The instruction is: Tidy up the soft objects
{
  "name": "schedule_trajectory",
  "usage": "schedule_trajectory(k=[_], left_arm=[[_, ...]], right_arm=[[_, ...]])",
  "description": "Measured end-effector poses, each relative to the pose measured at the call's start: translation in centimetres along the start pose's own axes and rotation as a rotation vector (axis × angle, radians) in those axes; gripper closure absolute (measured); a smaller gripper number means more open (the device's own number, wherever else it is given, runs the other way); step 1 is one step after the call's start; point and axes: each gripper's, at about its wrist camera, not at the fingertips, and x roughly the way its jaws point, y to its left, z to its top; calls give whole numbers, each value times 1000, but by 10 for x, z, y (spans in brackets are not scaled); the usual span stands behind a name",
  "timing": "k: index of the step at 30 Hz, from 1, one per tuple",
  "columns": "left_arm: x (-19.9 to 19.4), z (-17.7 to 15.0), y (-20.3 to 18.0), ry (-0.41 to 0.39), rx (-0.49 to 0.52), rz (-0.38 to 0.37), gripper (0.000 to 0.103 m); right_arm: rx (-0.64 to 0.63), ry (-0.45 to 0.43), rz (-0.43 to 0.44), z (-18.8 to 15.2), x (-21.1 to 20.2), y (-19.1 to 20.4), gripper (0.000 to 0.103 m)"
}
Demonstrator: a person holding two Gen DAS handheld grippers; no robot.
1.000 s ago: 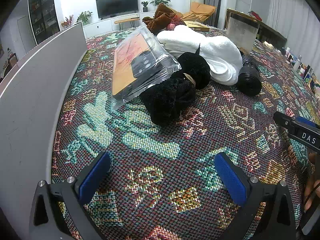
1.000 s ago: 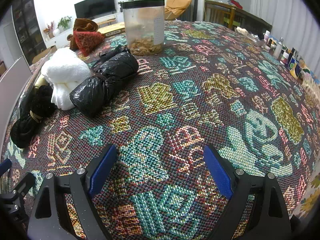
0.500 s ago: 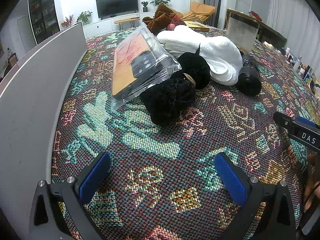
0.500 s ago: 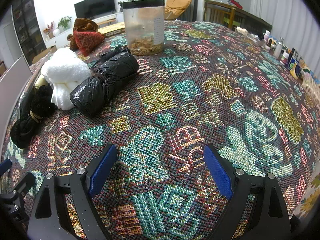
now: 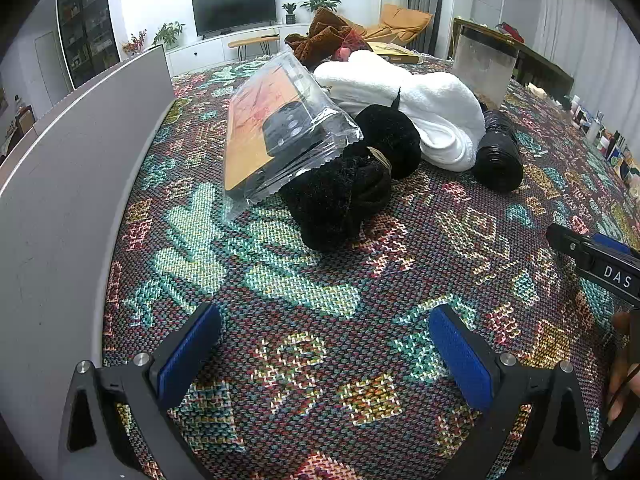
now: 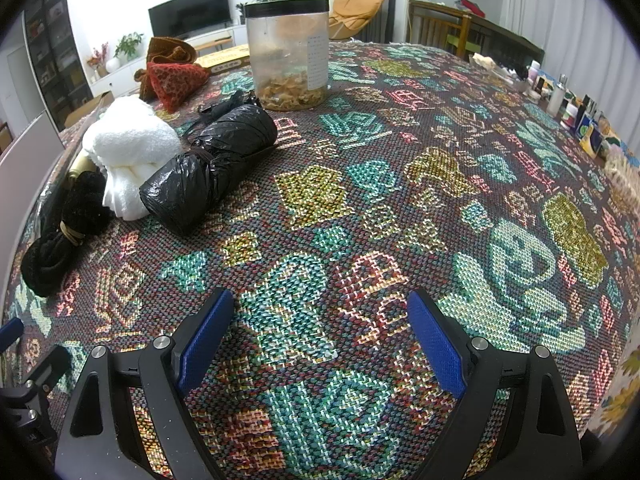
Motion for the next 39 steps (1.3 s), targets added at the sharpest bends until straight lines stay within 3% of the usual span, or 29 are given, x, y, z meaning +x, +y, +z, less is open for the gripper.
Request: schedule_trajectory(k=[3, 8, 11, 14, 15, 16, 17, 22, 27, 32, 36, 37, 39], left_arm=[[0, 0, 0, 0, 0, 0, 0], [0, 0, 0, 0, 0, 0, 0], [0, 0, 0, -1, 0, -1, 0], [0, 0, 0, -1, 0, -1, 0], [-1, 0, 0, -1, 0, -1, 0], [-1, 0, 0, -1, 0, -1, 0], [0, 0, 0, -1, -1, -1, 0], [0, 0, 0, -1, 0, -1, 0], [0, 0, 0, -1, 2, 4, 0], [0, 0, 0, -1, 2, 3, 0], [0, 0, 0, -1, 2, 3, 0], [0, 0, 0, -1, 2, 3, 0], [0, 0, 0, -1, 2, 3, 0]], right_arm=[[34, 7, 38, 3, -3, -5, 12], [191, 6, 259, 27, -5, -7, 14], [165, 15, 328, 50, 6, 16, 15], [105, 43, 337, 63, 23, 37, 16], [97, 73, 350, 65, 32, 41, 23], [93, 114, 369, 66, 40, 42, 50], [87, 102, 373, 67, 38, 39, 52], [-4, 117, 312, 63, 22, 14, 56], [-163, 128, 169, 76, 29, -31, 59], [-223, 123, 113, 120, 61, -57, 59], [-212, 57, 95, 159, 84, -60, 58], [-194, 42, 98, 165, 88, -61, 55], [-128, 25, 103, 175, 90, -68, 33]])
